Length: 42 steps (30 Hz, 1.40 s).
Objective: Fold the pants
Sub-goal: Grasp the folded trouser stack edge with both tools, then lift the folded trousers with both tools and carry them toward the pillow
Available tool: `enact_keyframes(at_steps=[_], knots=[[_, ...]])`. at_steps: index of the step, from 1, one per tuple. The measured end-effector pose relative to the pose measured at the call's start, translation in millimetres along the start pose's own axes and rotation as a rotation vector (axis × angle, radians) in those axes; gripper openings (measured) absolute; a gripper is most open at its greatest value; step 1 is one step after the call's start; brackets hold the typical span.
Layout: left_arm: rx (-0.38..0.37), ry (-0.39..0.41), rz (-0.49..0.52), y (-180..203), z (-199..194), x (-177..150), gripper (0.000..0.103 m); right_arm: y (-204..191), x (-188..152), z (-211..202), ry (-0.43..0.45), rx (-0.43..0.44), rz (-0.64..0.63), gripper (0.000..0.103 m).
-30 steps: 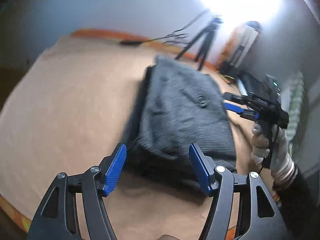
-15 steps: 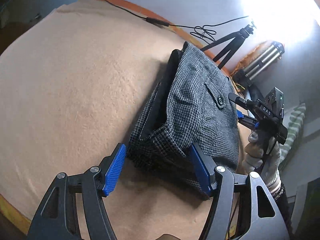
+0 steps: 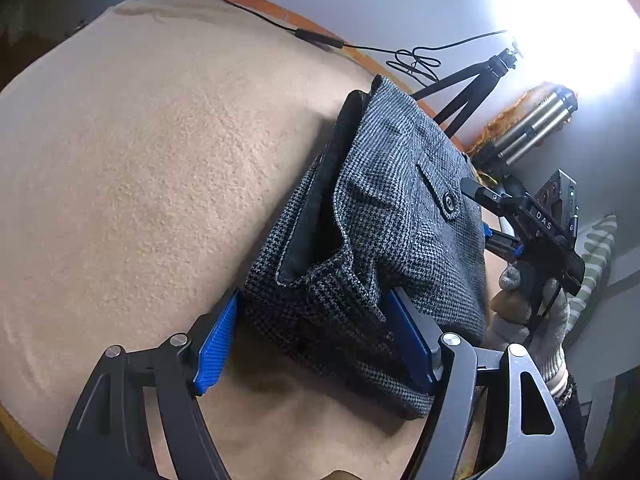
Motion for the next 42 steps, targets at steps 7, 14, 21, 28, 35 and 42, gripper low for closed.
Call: enact_keyframes(at_steps=[7,14,21,28,35,42], knots=[[0.068,0.056,0.056,12.4,4.4,-0.3,0.072,-7.2,-0.9,6.9,0.001,-0.019,-0.034,0.082],[0.097,0.099,0.086,17.7,4.0,1.3,0.054,-11.3,-2.6,11.6,0.008,-0.053,-0.081,0.077],[0.139,0.159,0.147,28.1,-0.6,1.9,0.041,-10.1,-5.0,12.1,0.022,-0.074,-0.092,0.065],[0.144,0.171,0.164,29.5,-0.8,2.5,0.038,-8.9,-2.8,12.9,0.014,-0.072,-0.095,0.066],[0.135,0.178,0.169,28.7,-0.1,2.6,0.035,-12.7,-2.7,16.2,-0.001,-0.109,-0.12,0.065],[0.114,0.178,0.15,26.3,0.8,3.4,0.032,-20.9,-3.7,20.4,-0.005,-0.132,-0.14,0.044]])
Point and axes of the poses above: each gripper's, at about its wrist camera, not at the fingertips, and z roughly the way its jaws point, y to its right, x to its top, the point moved 6 cm from there along z, roughly the way its jaws point, and after that the axes turned 12 degrees about x, right-handed, at the moved point
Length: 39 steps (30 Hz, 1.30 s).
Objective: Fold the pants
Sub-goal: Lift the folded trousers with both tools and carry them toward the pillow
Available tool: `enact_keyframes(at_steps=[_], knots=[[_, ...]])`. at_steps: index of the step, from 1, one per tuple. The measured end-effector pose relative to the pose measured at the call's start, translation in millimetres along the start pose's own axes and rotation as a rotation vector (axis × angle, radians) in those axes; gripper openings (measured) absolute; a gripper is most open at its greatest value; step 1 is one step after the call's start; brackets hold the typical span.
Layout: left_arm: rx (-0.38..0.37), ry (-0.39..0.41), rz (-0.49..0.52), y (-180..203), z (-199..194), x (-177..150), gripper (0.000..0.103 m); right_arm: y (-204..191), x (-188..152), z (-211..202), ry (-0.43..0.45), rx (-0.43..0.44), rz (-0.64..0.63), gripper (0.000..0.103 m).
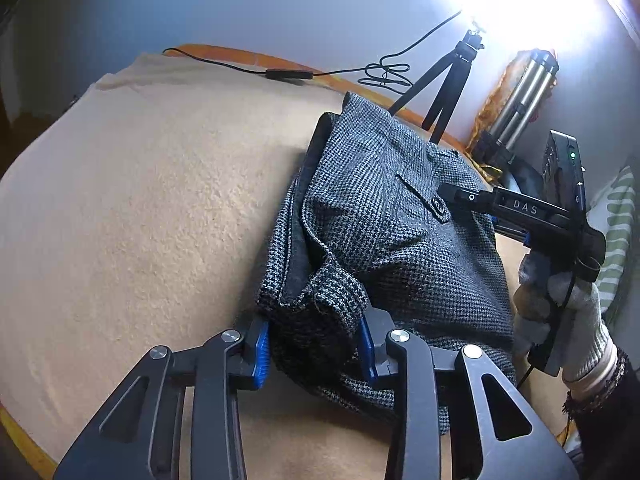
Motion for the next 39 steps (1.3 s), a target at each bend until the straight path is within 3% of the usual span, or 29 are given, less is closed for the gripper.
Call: enact_keyframes(at_steps=[6,12,24,39], knots=[[0.0,0.011,-0.002,-0.1,-3.6,1.2,0.03,-11.6,3.1,-3.6,0.013,-0.032,-0.04,0.027],[-0.006,0.033,0.006,1.7,-12.8,2.8,0.028,-30.7,7.7,-16.9,0.035,-0.068,-0.12,0.02],[-0.014,0.087,0.063,18.0,-44.5,-3.0,0.027,-73.6,8.2,-50.0,0.069,-0.091,-0.25,0.017],[-0.063,0.184,0.214,94.7,-93.0,-18.3,0.026,-73.9,4.6,-136.6,0.144,-0.131,-0.273,0.016]])
Point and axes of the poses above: each gripper's, at about its wrist camera, not at the fingertips, and z roughly the way its jaws point, y to its right, x to its top, the point moved 6 cm from there along z, roughly the way its jaws point, and after that the axes turned 12 degrees about x, right-handed, at the moved point
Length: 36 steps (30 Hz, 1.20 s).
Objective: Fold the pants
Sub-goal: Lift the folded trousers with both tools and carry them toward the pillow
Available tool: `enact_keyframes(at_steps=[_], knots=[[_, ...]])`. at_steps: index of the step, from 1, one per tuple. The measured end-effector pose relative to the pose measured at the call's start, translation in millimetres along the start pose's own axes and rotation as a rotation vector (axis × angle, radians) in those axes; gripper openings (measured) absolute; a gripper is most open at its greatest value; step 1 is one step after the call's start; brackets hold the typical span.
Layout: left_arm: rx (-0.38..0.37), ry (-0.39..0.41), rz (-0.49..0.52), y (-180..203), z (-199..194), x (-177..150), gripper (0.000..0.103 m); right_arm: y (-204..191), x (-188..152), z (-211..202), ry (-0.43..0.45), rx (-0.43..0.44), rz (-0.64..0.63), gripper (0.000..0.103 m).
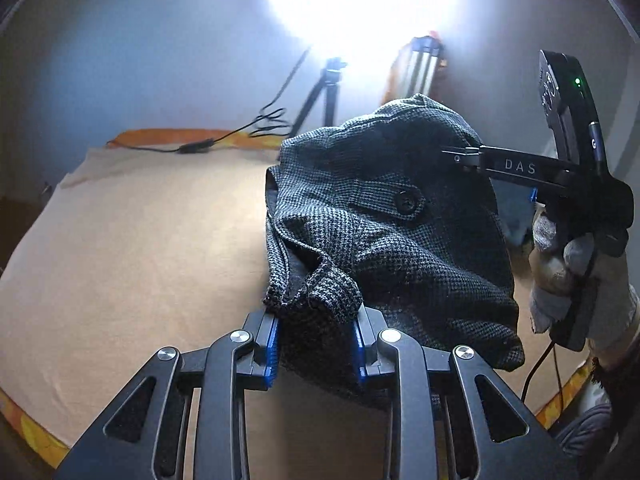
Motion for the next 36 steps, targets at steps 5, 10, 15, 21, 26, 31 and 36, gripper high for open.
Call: enact_keyframes(at_steps=[5,10,15,21,26,31,36], knots=[[-0.03,0.013,0.02,27.5,-7.5,2.5,0.026,11.9,-3.0,-32.6,0.022,-0.024,0.006,0.016],[-0.067,0.026,0.035,59.5,-9.5,7.5,0.026,29.0,-3.7,-65.1,0.047,-0.052,0.019,0.016],[-0.114,0.04,0.046,99.0,-8.7,18.6,0.026,50.4,-2.0,-99.6,0.08,-0.086,0.029,0.016],[-0.176,0.071,0.081,157.1,-3.0,40.0,0.026,93.9,2.3,-147.7,0.124,-0.145,0.05,0.016],[-0.22,0.092,0.099,201.9,1.9,56.0,0.026,137.4,5.4,-183.8,0.161,-0.187,0.085,0.016],[-0.264,0.115,0.101,245.2,10.5,78.0,0.026,173.8,12.0,-209.9,0.191,-0.224,0.1,0.016],[-0.273,0.136,0.114,278.1,16.6,90.9,0.025,209.1,26.4,-227.7,0.228,-0.235,0.119,0.016]])
Point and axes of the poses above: each gripper's, at about its wrist camera, not at the fingertips, and z roughly the way its jaws point, y to its right, x to its top, the point moved 6 cm from there along z, roughly the way its jaws point, and after that the axes turned 12 degrees about x, right-handed, at the moved point
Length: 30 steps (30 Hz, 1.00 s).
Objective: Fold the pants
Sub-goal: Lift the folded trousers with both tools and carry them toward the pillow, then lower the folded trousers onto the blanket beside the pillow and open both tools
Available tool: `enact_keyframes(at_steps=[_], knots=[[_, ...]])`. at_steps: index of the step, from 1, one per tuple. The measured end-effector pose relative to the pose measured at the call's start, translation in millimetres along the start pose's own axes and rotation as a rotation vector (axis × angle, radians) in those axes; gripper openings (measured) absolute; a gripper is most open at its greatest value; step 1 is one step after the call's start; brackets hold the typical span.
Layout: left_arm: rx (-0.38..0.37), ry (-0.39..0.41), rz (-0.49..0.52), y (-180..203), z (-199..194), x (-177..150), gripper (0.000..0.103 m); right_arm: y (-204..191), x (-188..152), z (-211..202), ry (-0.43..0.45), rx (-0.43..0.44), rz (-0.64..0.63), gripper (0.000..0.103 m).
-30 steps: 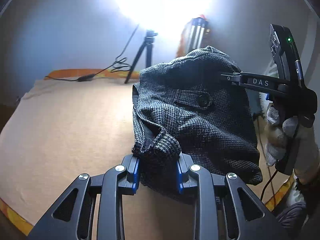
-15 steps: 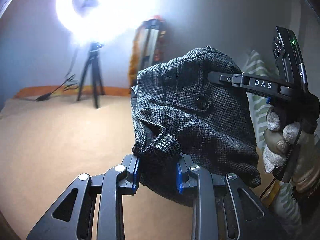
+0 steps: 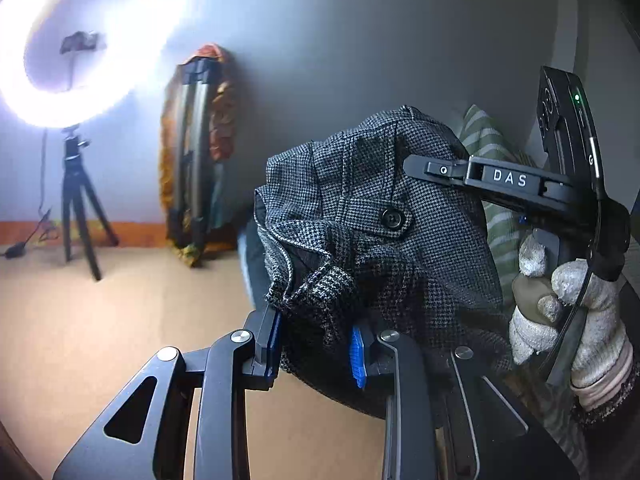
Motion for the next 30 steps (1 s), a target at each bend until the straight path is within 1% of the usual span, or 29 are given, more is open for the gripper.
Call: enact_keyframes(at_steps=[7,9,12,16,19,24,27,30], knots=[[0.025,0.02,0.017,15.0,36.7,20.6,0.025,32.7,25.7,14.2,0.001,-0.003,-0.03,0.016],[0.03,0.021,0.021,17.6,48.3,21.9,0.025,42.7,28.7,19.7,-0.002,0.009,-0.019,0.016],[0.042,0.019,0.028,20.2,65.5,21.9,0.025,60.2,34.8,38.7,-0.014,0.019,-0.016,0.016],[0.048,0.011,0.019,20.4,86.8,21.3,0.025,76.3,35.2,59.0,-0.034,0.028,-0.014,0.016],[0.063,0.01,0.035,22.2,101.9,17.8,0.025,88.5,34.9,75.2,-0.038,0.033,-0.013,0.016],[0.08,-0.034,0.052,20.2,125.3,4.2,0.026,116.0,26.9,96.4,-0.047,0.052,0.033,0.016],[0.084,-0.074,0.06,18.4,136.9,-6.3,0.026,128.0,15.8,117.2,-0.079,0.048,0.043,0.016],[0.083,-0.112,0.067,17.4,145.5,-11.9,0.026,139.9,4.2,137.2,-0.119,0.027,0.049,0.016]])
Point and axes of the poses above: each gripper's, at about its wrist camera, not at the fingertips, and z roughly the way its jaws point, y to its right, x to its top, the point moved 6 cm from there along z, roughly the way its jaws point, and after that the axes turned 12 degrees about x, right-handed, at the moved point
